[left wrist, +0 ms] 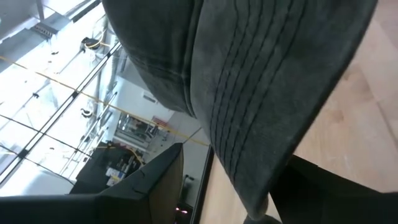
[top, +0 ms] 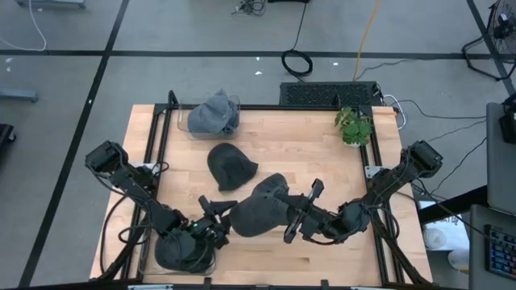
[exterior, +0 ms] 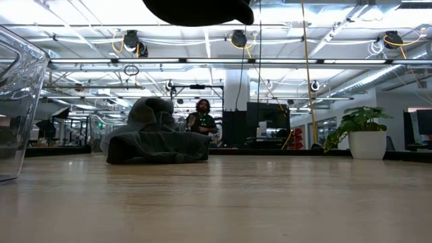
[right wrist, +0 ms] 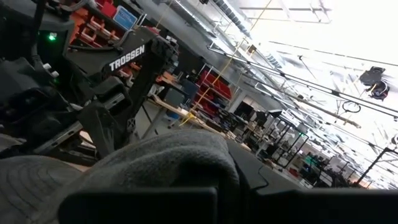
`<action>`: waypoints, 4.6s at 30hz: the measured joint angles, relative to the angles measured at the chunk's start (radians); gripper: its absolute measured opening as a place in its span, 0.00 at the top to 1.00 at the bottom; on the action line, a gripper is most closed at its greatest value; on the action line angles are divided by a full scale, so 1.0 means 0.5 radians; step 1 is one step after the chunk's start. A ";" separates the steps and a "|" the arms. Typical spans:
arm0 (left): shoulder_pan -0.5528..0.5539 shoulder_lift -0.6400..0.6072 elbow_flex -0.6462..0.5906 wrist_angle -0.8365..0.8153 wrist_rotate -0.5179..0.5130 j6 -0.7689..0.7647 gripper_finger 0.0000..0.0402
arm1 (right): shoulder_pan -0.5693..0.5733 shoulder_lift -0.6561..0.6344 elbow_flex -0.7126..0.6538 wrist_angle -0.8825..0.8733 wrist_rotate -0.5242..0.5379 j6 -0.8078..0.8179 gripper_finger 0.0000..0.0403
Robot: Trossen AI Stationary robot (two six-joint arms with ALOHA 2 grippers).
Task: Pick & Place hat
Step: Put the bottom black cap into the bottom transparent bin
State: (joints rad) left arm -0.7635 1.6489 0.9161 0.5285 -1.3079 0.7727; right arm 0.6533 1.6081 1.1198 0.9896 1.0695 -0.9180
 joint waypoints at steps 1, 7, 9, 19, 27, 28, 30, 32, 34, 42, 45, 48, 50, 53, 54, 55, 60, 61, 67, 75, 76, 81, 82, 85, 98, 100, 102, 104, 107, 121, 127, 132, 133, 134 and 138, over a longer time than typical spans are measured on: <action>0.000 0.000 0.000 0.000 0.000 -0.001 0.44 | -0.001 0.000 0.000 -0.001 0.000 0.000 1.00; 0.000 0.000 0.000 0.000 0.001 -0.017 0.44 | 0.000 0.000 0.000 -0.001 0.003 -0.018 1.00; 0.001 0.000 0.000 0.000 0.001 -0.017 0.44 | 0.000 0.000 0.000 0.000 0.003 -0.018 1.00; 0.004 0.000 0.000 -0.002 0.016 -0.102 0.50 | -0.001 0.000 0.000 0.000 0.005 -0.019 1.00; 0.004 -0.005 0.000 0.015 0.254 -0.211 0.95 | 0.004 0.004 -0.002 -0.014 -0.002 -0.021 1.00; 0.003 -0.005 0.000 0.008 0.242 -0.226 0.95 | 0.004 0.004 -0.002 -0.012 -0.003 -0.021 1.00; 0.004 -0.005 0.000 -0.008 0.203 -0.234 0.96 | 0.002 0.004 -0.002 -0.012 0.001 -0.021 1.00; 0.004 -0.005 0.000 -0.008 0.197 -0.212 0.98 | 0.002 0.004 -0.002 -0.014 0.002 -0.020 1.00; 0.001 -0.005 0.000 -0.006 0.168 -0.182 0.97 | 0.002 0.004 -0.002 -0.016 0.005 -0.018 1.00; -0.066 -0.034 -0.002 -0.014 -0.167 0.080 0.97 | 0.044 0.002 -0.002 -0.127 0.293 0.046 0.78; -0.095 -0.082 -0.002 -0.008 -0.194 0.126 0.98 | 0.080 -0.001 -0.001 -0.125 0.343 0.176 0.60; -0.128 -0.134 -0.002 -0.014 -0.280 0.196 0.98 | 0.118 -0.001 0.000 -0.110 0.493 0.282 0.43; -0.151 -0.180 -0.002 -0.014 -0.308 0.196 0.98 | 0.145 -0.001 0.001 -0.109 0.664 0.292 0.33; -0.182 -0.249 -0.002 -0.027 -0.347 0.196 0.98 | 0.186 -0.001 0.001 -0.134 0.921 0.289 0.22; -0.191 -0.272 -0.002 -0.054 -0.360 0.195 0.98 | 0.197 -0.001 0.001 -0.134 0.977 0.285 0.19; -0.199 -0.297 -0.002 -0.089 -0.372 0.195 0.98 | 0.207 -0.001 0.001 -0.132 1.002 0.275 0.17; -0.210 -0.376 -0.002 -0.140 -0.426 0.178 0.98 | 0.259 -0.001 0.001 -0.098 1.003 0.291 0.13; -0.209 -0.382 -0.002 -0.140 -0.420 0.153 0.97 | 0.259 -0.001 0.001 -0.095 1.003 0.291 0.13; -0.134 -0.384 -0.002 -0.231 0.230 -0.240 0.98 | 0.244 -0.001 0.001 -0.096 1.002 0.289 0.15; 0.187 -0.588 -0.002 -0.922 1.506 -1.320 0.98 | 0.239 -0.001 0.001 -0.039 1.003 0.175 0.16; 0.208 -0.626 -0.002 -1.015 1.574 -1.389 0.98 | 0.240 -0.001 0.001 0.000 1.003 0.137 0.16; 0.135 -0.811 0.014 -1.492 1.471 -1.424 0.98 | 0.241 -0.001 0.001 0.099 1.003 0.029 0.16; 0.095 -0.845 0.045 -1.584 1.414 -1.468 0.98 | 0.241 -0.001 0.001 0.099 1.003 0.028 0.16; -0.062 -0.904 0.186 -1.947 1.230 -1.684 0.98 | 0.241 -0.001 0.001 0.099 1.003 0.030 0.16; -0.744 -0.586 0.707 -3.301 1.075 -2.525 0.98 | 0.227 -0.001 -0.076 0.109 1.003 0.143 0.17; -0.797 -0.512 0.758 -3.398 1.065 -2.552 0.98 | 0.213 -0.001 -0.077 0.116 1.003 0.144 0.17; -0.843 -0.444 0.810 -3.514 1.060 -2.625 0.98 | 0.199 -0.001 -0.077 0.115 1.003 0.144 0.17; -0.887 -0.382 0.863 -3.674 1.062 -2.786 0.98 | 0.186 -0.001 -0.078 0.115 1.003 0.144 0.17; -0.949 -0.308 0.938 -3.951 1.112 -3.141 0.98 | 0.170 -0.001 -0.078 0.115 1.003 0.144 0.17; -1.071 -0.211 1.245 -4.201 1.368 -3.334 0.98 | 0.134 -0.001 -0.078 0.114 1.003 0.182 0.17; -1.076 -0.211 1.145 -4.200 1.616 -3.651 0.98 | 0.133 -0.001 -0.078 0.114 1.003 0.179 0.17; -1.096 -0.213 0.976 -4.195 1.796 -3.921 0.98 | 0.133 -0.001 -0.078 0.112 1.003 0.179 0.17; -1.096 -0.213 0.944 -4.195 1.825 -3.960 0.98 | 0.133 -0.001 -0.078 0.112 1.003 0.181 0.17; -1.096 -0.213 0.919 -4.193 1.844 -3.981 0.98 | 0.133 -0.001 -0.078 0.112 1.003 0.181 0.17; -1.117 -0.214 0.871 -4.184 1.782 -3.974 0.98 | 0.133 -0.001 -0.078 0.112 1.003 0.177 0.17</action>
State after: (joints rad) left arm -1.3222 1.5417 1.3515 -1.5634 -0.4167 -1.2145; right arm 0.7197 1.6077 1.0809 1.0458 1.5707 -0.8296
